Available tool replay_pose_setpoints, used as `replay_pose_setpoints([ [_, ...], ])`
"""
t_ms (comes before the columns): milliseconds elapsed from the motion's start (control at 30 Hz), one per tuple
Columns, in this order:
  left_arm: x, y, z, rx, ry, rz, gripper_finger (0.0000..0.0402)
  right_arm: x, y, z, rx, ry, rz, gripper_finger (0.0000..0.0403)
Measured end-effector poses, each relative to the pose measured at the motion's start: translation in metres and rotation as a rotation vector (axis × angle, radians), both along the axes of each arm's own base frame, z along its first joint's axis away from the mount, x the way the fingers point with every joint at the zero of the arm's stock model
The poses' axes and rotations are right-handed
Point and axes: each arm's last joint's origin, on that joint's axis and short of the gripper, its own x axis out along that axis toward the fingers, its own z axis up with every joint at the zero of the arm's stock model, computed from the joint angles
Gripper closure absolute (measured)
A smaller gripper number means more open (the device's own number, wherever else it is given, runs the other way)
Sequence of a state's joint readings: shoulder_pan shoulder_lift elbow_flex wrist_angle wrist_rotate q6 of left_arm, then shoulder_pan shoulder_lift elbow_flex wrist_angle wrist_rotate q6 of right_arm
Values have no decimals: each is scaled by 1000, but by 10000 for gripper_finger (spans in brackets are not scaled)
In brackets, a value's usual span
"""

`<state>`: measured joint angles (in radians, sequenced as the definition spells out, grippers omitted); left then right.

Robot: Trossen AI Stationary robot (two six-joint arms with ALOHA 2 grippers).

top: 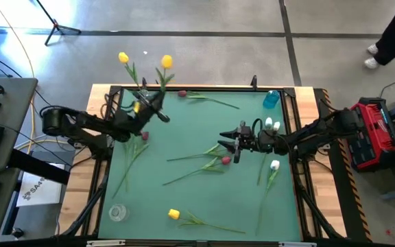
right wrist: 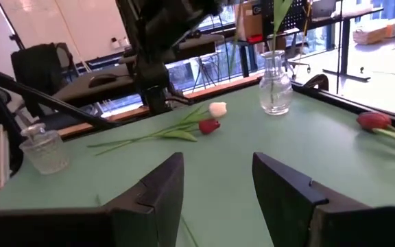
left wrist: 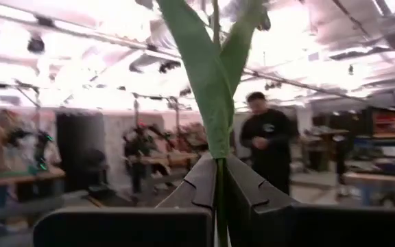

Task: Sort flowers into vase by color
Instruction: Put the top yellow tulip into the top transparent vase

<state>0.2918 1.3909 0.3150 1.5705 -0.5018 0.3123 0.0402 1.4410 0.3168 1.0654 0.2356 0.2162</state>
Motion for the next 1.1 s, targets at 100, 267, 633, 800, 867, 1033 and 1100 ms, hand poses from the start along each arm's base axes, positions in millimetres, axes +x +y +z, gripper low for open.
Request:
replay_pose_setpoints([
  [100, -9, 13, 3, 45, 20, 71, 401, 0, 0, 0, -9, 4, 2, 240],
  [267, -22, 37, 6, 111, 59, 140, 401, 0, 0, -3, -19, 35, 4, 240],
  [633, -55, 81, 4, 102, 35, 249, 401, -1, 0, -6, -61, 75, 9, 240],
  [800, -63, 92, 0, 89, 41, 256, 401, -1, 0, -6, -80, 81, 10, 240],
  [867, -64, 96, -4, 73, 51, 262, 401, -1, 0, -6, -87, 82, 11, 240],
  [1033, -62, 104, -17, 29, 92, 254, 401, -1, 0, -6, -87, 80, 11, 240],
  [1100, -61, 106, -22, 14, 108, 255, 401, -1, 0, -6, -87, 81, 11, 240],
])
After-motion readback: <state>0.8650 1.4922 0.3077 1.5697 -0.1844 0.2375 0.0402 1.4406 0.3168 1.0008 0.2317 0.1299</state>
